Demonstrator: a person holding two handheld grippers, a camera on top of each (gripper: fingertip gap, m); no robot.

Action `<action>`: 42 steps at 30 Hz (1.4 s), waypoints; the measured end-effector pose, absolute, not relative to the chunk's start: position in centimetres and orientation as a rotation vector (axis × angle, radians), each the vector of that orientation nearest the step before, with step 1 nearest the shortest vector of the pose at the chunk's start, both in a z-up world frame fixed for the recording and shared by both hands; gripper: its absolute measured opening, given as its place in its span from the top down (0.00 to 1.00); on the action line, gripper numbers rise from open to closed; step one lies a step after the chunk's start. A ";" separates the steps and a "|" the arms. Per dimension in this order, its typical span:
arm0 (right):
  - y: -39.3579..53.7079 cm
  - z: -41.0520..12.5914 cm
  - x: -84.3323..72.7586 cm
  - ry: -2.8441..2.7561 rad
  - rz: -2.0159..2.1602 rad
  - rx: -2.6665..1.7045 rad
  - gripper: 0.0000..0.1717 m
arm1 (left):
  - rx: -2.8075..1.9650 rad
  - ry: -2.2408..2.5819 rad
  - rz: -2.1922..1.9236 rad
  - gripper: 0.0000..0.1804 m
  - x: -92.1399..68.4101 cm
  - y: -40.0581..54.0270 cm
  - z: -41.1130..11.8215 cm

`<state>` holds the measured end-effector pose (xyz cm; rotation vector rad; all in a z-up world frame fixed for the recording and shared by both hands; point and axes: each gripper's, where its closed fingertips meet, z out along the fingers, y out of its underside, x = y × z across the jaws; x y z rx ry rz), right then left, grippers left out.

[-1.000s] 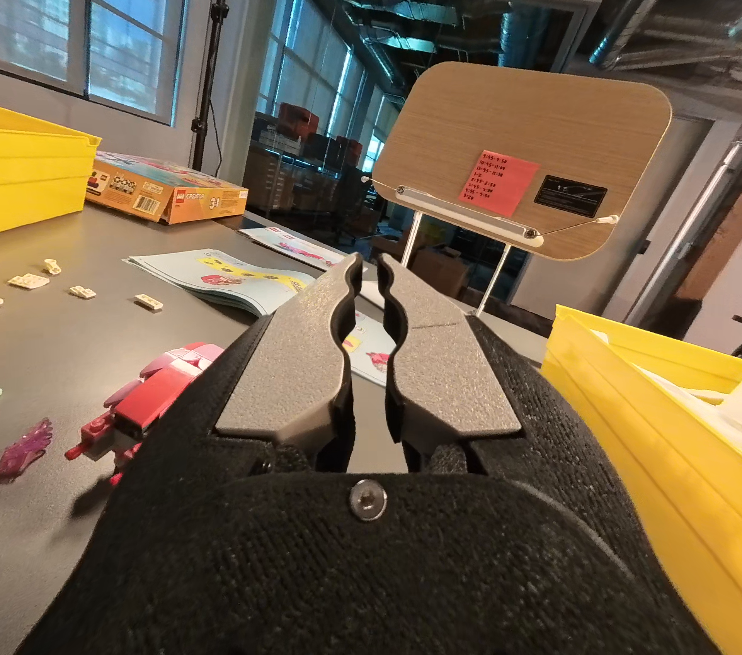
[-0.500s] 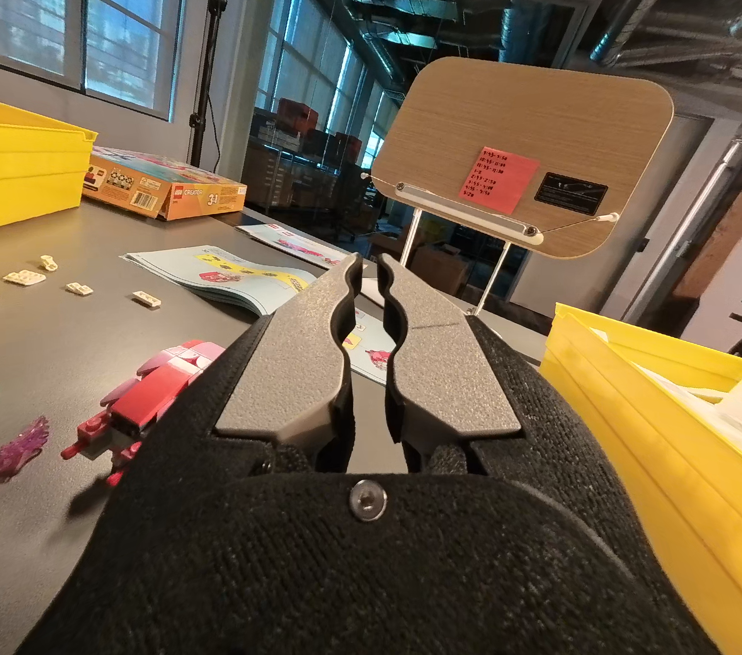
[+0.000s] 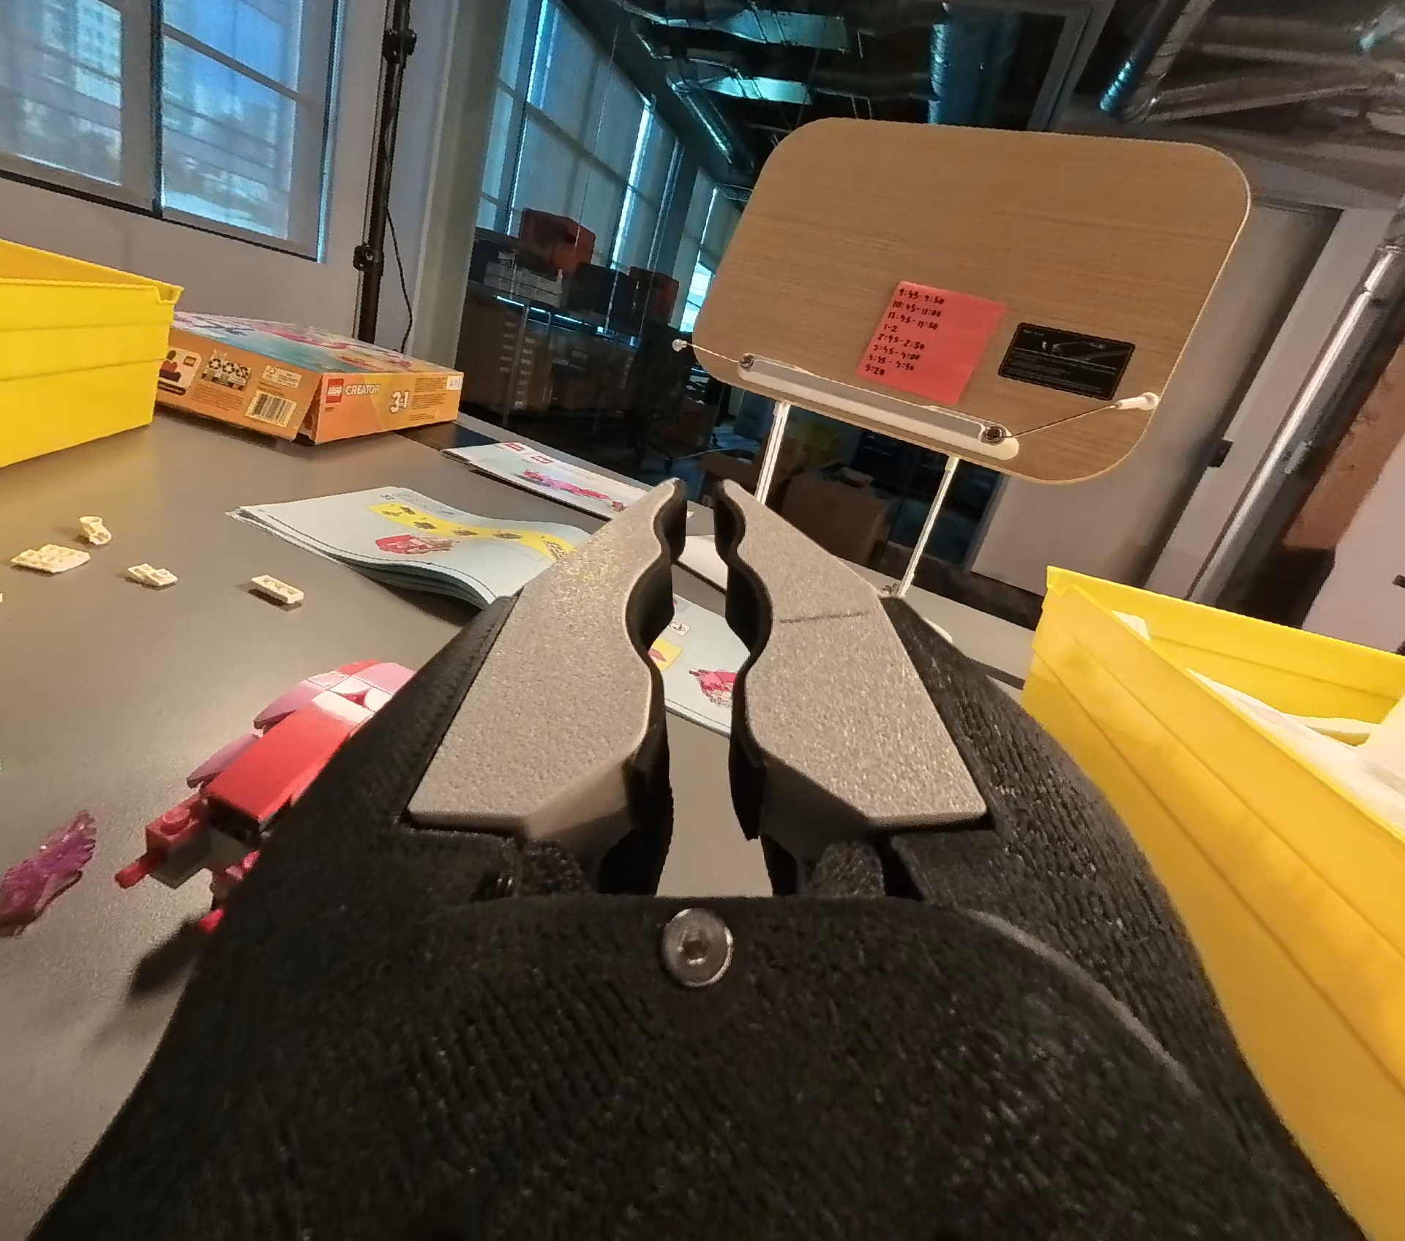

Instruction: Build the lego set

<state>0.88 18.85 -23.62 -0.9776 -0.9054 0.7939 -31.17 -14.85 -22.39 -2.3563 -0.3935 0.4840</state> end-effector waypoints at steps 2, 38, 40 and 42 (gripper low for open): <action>18.9 -23.6 0.9 -0.903 0.795 -0.980 0.97 | -2.558 -0.551 0.212 1.00 -33.1 -14.5 -26.1; 18.2 -24.4 0.0 -0.977 0.818 -0.980 0.97 | -2.817 -1.028 0.001 0.89 -40.8 -12.3 -36.3; 18.2 -24.4 0.0 -0.978 0.819 -0.981 0.97 | -2.827 -1.021 0.006 0.89 -40.6 -12.5 -36.3; 18.2 -24.4 0.0 -0.979 0.821 -0.983 0.97 | -2.829 -1.012 0.009 0.91 -40.6 -12.7 -36.3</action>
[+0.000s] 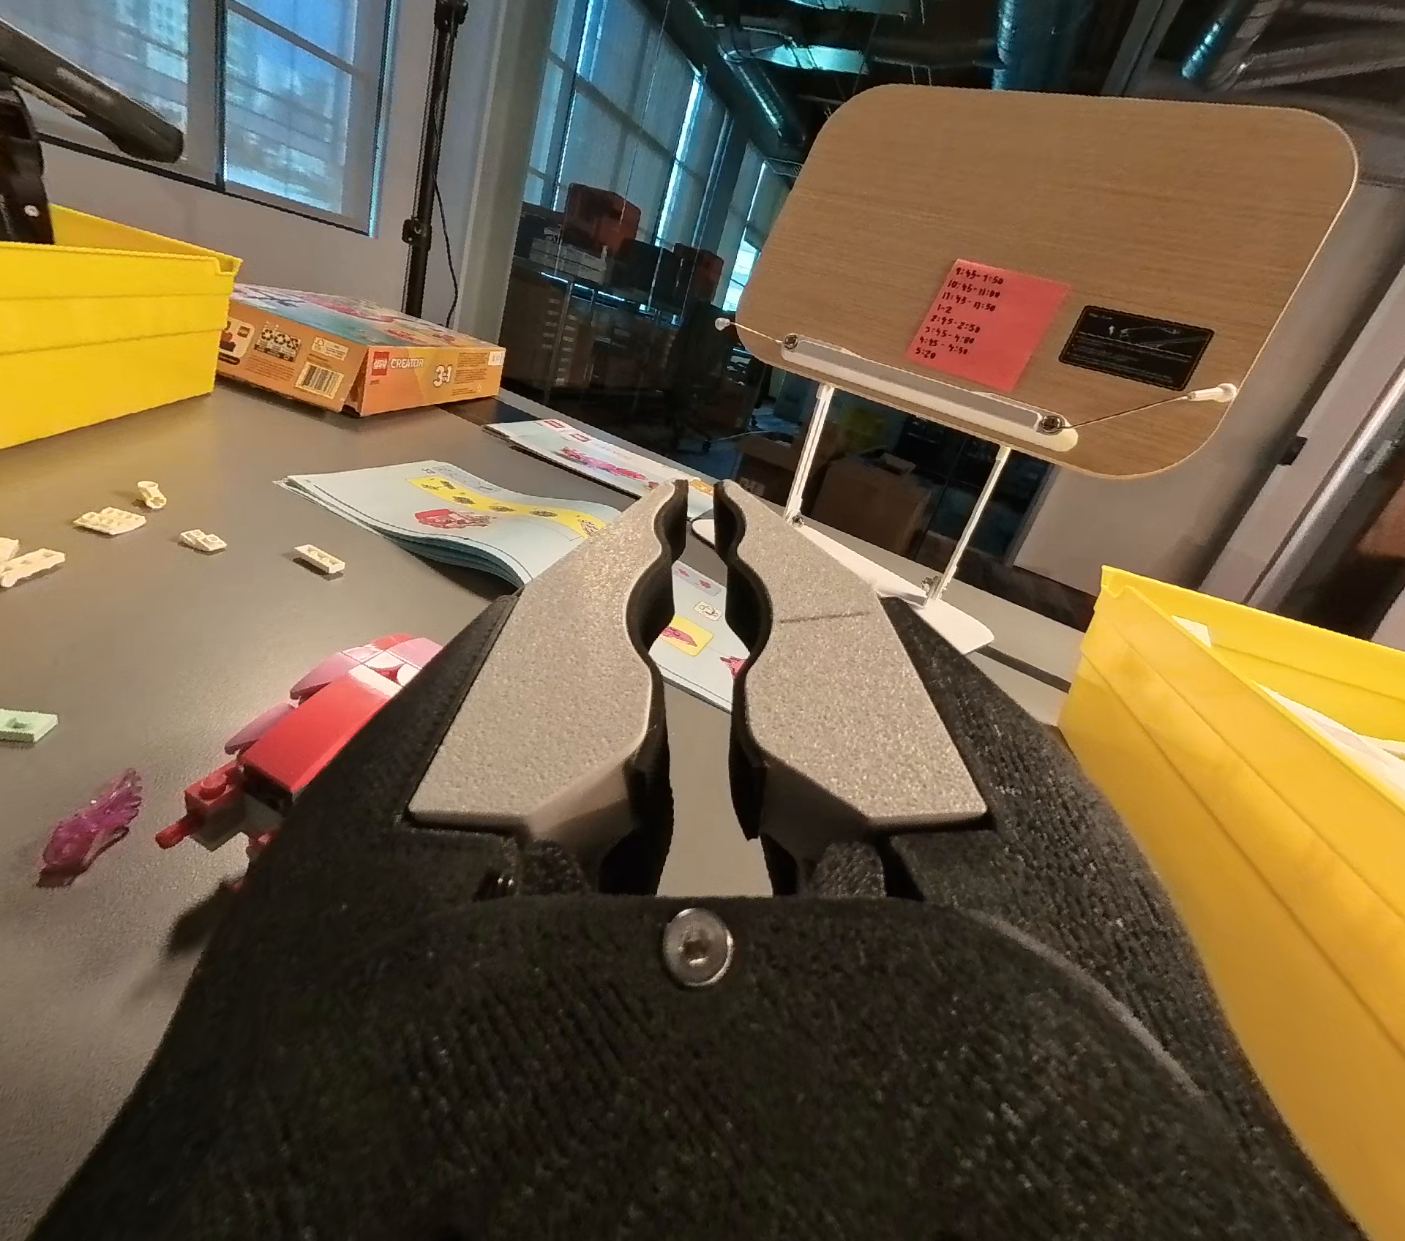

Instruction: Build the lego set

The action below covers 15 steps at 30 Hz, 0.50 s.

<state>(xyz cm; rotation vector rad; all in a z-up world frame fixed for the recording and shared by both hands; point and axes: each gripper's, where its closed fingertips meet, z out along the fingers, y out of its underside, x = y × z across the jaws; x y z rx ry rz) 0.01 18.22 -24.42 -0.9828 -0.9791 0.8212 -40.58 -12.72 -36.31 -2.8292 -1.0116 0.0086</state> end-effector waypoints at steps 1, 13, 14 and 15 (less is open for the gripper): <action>18.2 -24.4 0.0 -0.979 0.823 -0.983 0.97 | -2.822 -1.013 0.000 0.91 -40.5 -12.7 -36.3; 18.1 -24.4 0.0 -0.986 0.823 -0.979 0.97 | -2.829 -0.859 0.081 0.90 -40.1 -12.5 -36.3; 18.1 -24.4 0.0 -0.986 0.823 -0.979 0.97 | -2.837 -0.831 0.101 0.90 -40.0 -12.5 -36.4; 18.1 -24.4 0.0 -0.986 0.823 -0.978 0.97 | -2.847 -0.801 0.122 0.90 -40.0 -12.5 -36.4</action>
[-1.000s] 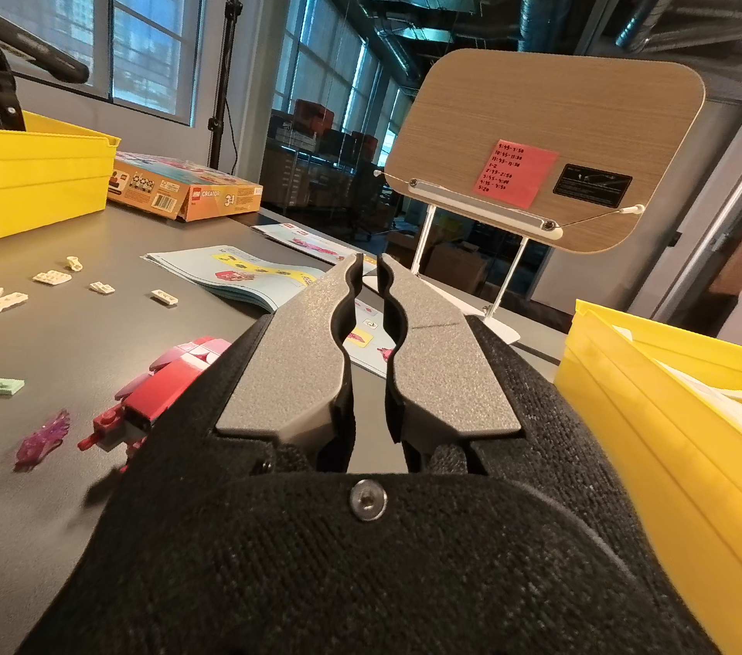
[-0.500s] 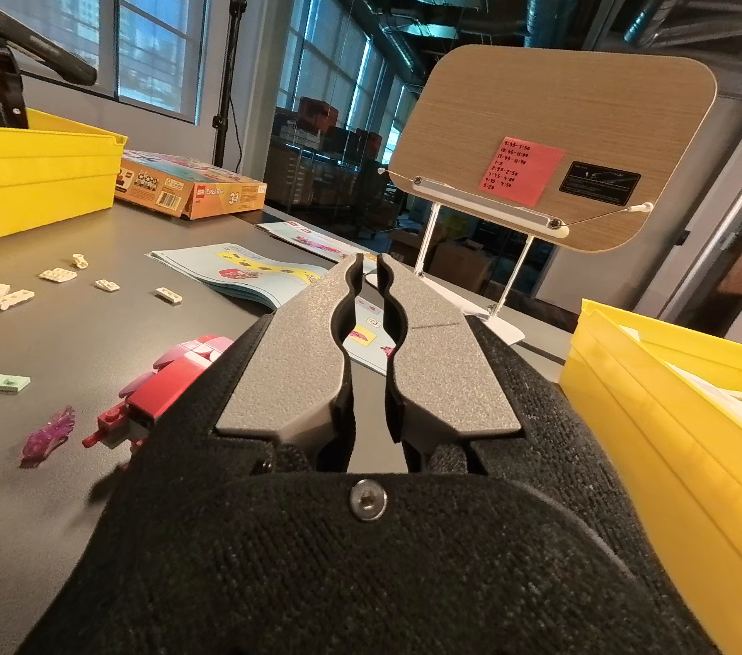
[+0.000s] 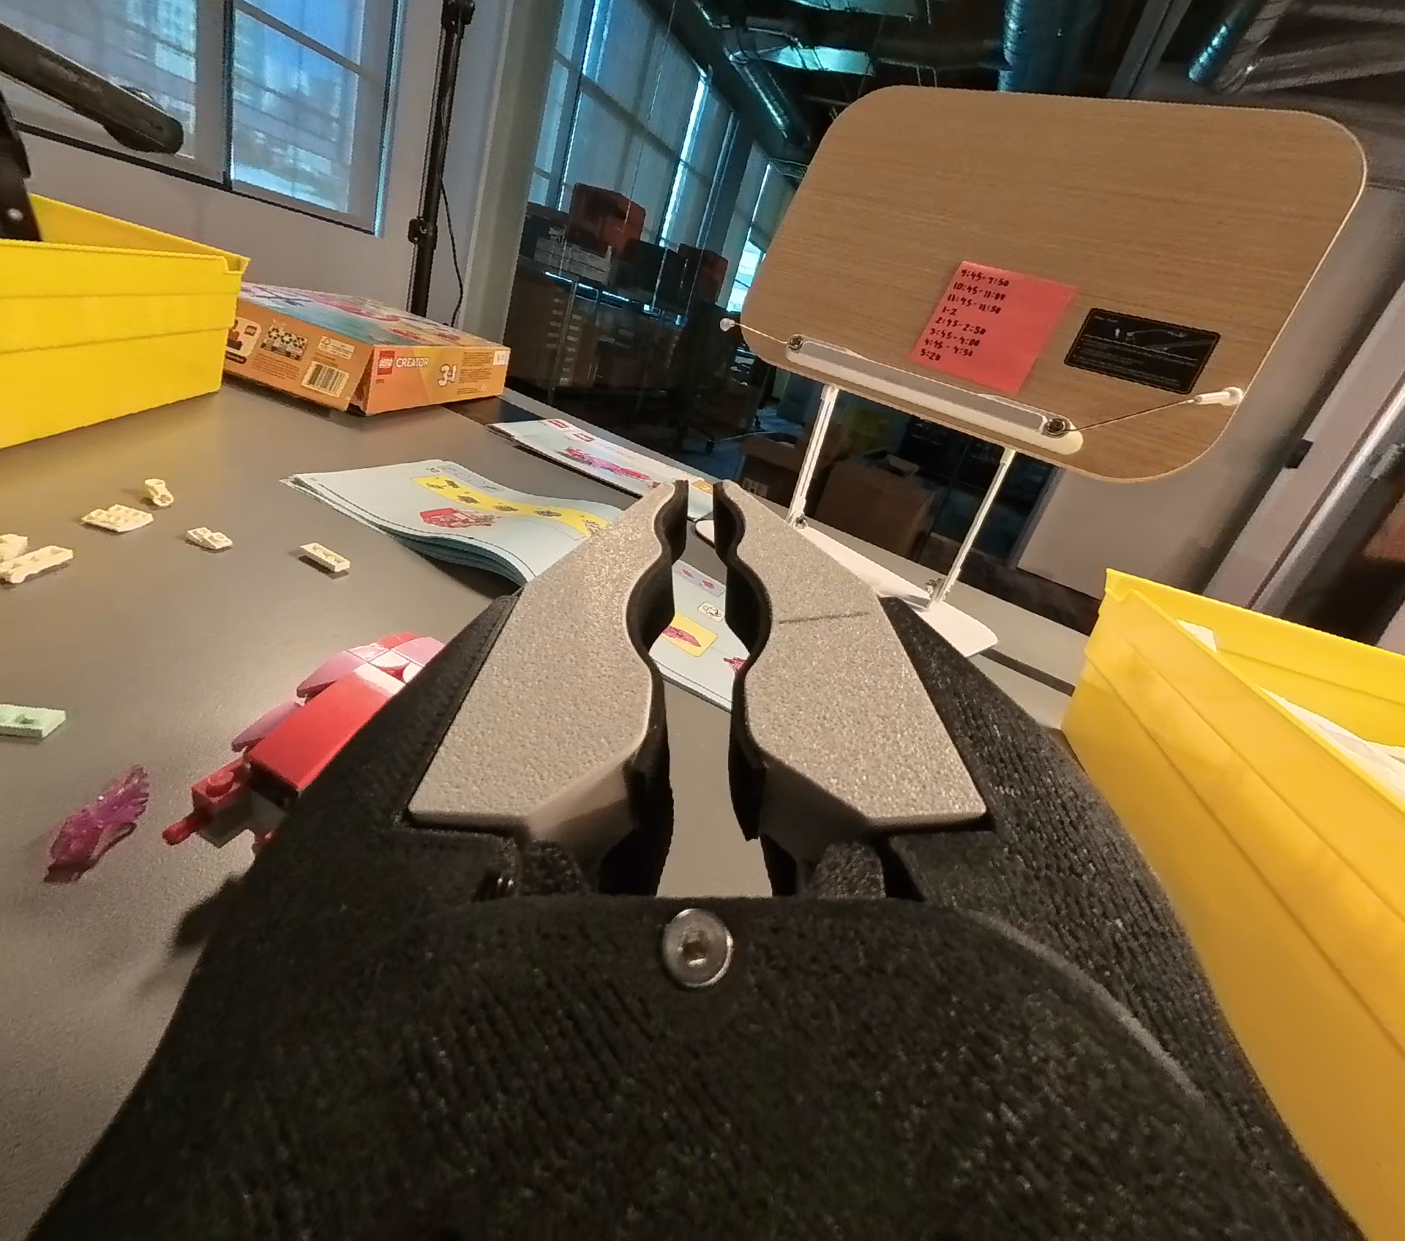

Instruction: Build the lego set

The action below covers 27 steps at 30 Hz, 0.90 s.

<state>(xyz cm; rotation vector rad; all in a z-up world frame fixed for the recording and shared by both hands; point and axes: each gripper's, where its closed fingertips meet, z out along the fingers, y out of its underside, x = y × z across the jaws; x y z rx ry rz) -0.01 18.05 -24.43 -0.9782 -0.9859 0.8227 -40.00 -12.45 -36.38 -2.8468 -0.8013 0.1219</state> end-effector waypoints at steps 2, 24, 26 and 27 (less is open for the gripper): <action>18.0 -24.4 0.0 -0.987 0.822 -0.977 0.97 | -2.857 -0.747 0.157 0.90 -39.9 -12.4 -36.4; 18.0 -24.4 0.1 -0.984 0.828 -0.979 0.97 | -2.816 -0.719 0.158 0.93 -40.2 -12.6 -36.1; 18.0 -24.4 0.1 -0.983 0.830 -0.977 0.97 | -2.790 -0.700 0.210 0.93 -40.3 -12.7 -35.0; 18.0 -24.4 0.1 -0.984 0.831 -0.977 0.97 | -2.756 -0.680 0.242 0.93 -40.3 -12.5 -34.0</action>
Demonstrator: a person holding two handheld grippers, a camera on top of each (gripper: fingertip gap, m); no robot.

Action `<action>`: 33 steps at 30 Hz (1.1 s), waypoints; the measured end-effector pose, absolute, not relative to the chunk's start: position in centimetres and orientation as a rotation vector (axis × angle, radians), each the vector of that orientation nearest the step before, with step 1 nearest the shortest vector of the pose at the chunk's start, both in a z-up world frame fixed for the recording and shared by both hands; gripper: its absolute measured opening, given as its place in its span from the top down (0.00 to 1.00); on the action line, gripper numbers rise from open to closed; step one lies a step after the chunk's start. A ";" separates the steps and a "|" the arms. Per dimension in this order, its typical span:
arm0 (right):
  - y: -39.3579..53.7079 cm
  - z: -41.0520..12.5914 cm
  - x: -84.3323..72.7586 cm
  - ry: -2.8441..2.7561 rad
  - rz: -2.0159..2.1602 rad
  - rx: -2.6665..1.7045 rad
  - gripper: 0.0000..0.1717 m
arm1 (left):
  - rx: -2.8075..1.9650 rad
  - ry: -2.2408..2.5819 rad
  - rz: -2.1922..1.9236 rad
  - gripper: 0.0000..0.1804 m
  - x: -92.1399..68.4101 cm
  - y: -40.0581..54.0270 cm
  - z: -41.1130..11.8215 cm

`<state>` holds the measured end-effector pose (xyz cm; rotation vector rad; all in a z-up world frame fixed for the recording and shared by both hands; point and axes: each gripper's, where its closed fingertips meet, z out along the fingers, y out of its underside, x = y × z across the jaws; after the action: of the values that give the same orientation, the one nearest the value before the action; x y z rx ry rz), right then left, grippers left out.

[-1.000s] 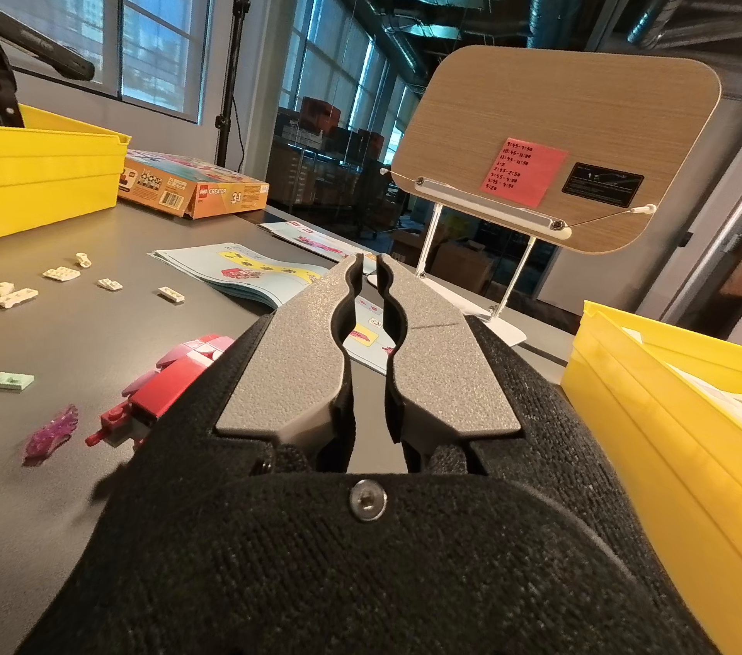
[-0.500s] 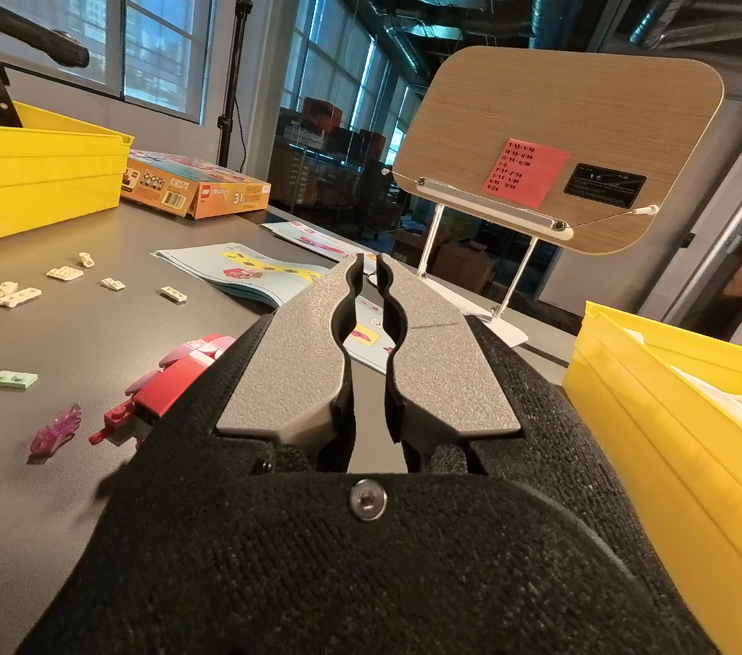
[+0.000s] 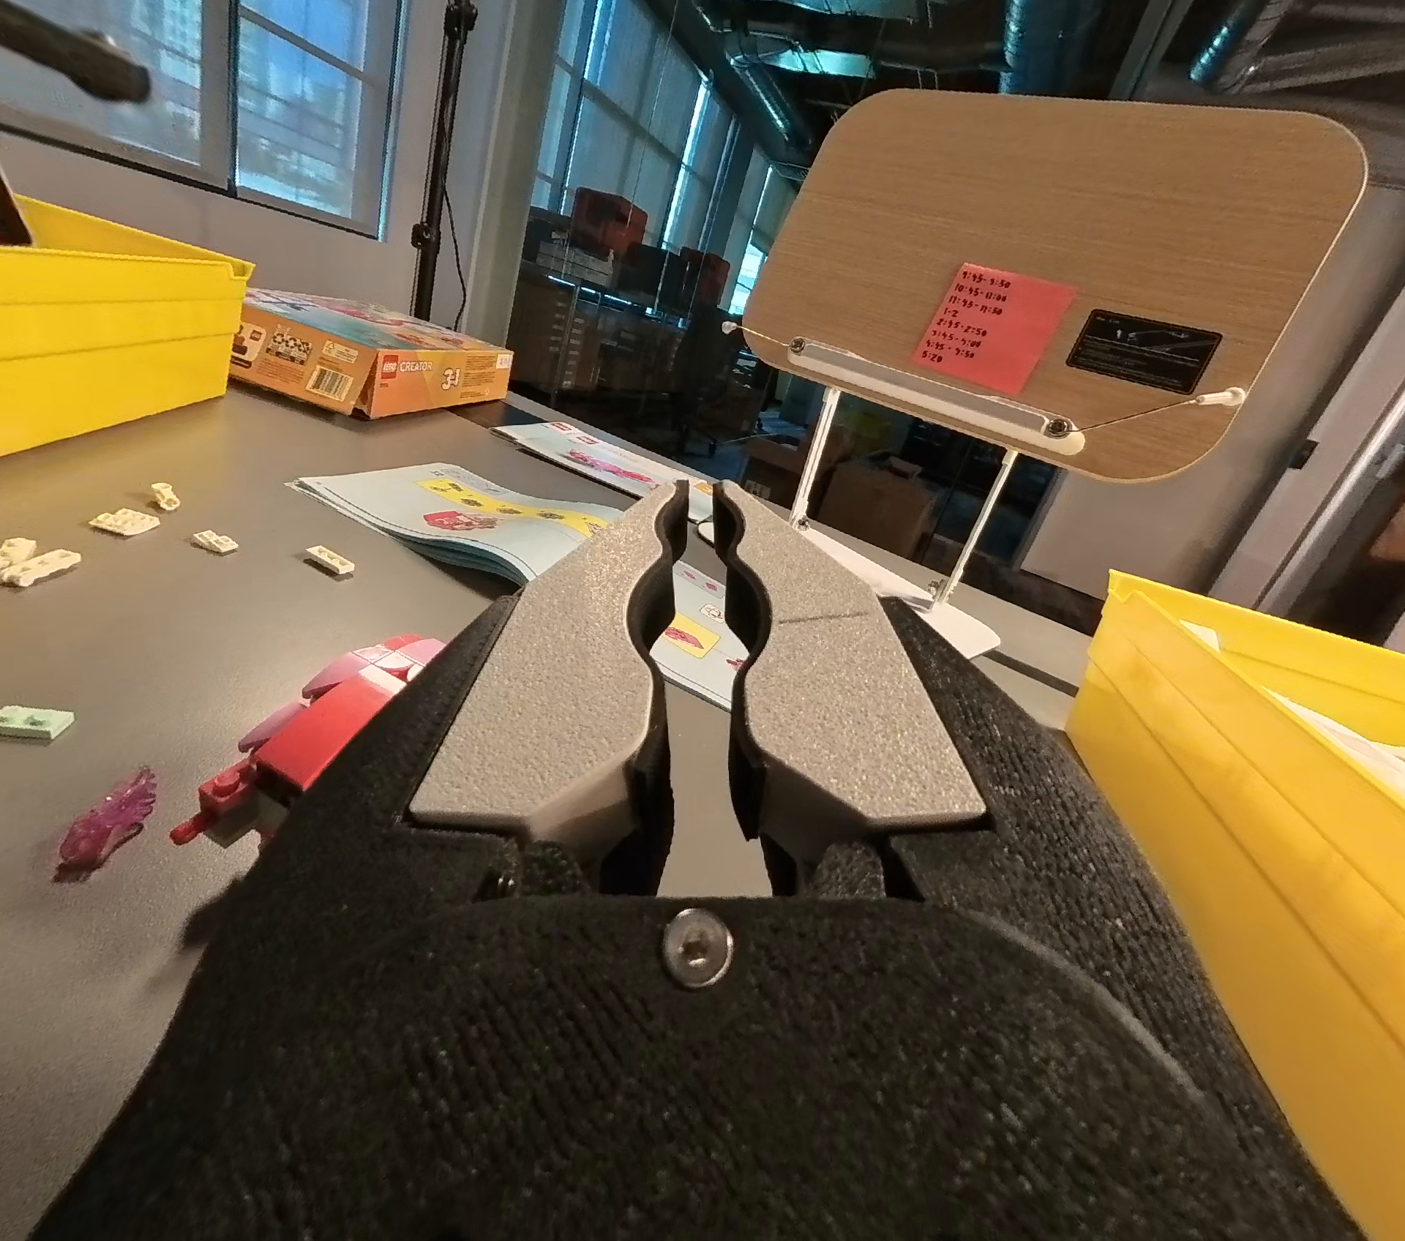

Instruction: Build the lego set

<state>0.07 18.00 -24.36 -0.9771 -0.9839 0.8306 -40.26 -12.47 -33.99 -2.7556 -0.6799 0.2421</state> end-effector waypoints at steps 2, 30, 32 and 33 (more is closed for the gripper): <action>18.0 -24.3 0.1 -0.985 0.830 -0.975 0.97 | -2.656 -0.621 0.271 0.93 -39.1 -11.6 -31.1; 17.3 -24.5 -0.3 -1.029 0.814 -0.949 0.97 | -2.556 0.220 0.056 0.88 -6.9 2.6 -35.8; 17.3 -24.5 -0.3 -1.029 0.813 -0.947 0.97 | -2.544 0.194 0.000 0.84 -6.5 2.4 -35.9; 17.3 -24.5 -0.3 -1.030 0.813 -0.947 0.98 | -2.535 0.187 -0.016 0.83 -6.3 2.3 -35.8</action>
<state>-0.34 17.29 -24.53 -0.9467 -1.0299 0.8126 -6.34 2.35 -35.82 -2.5348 0.1866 -0.0163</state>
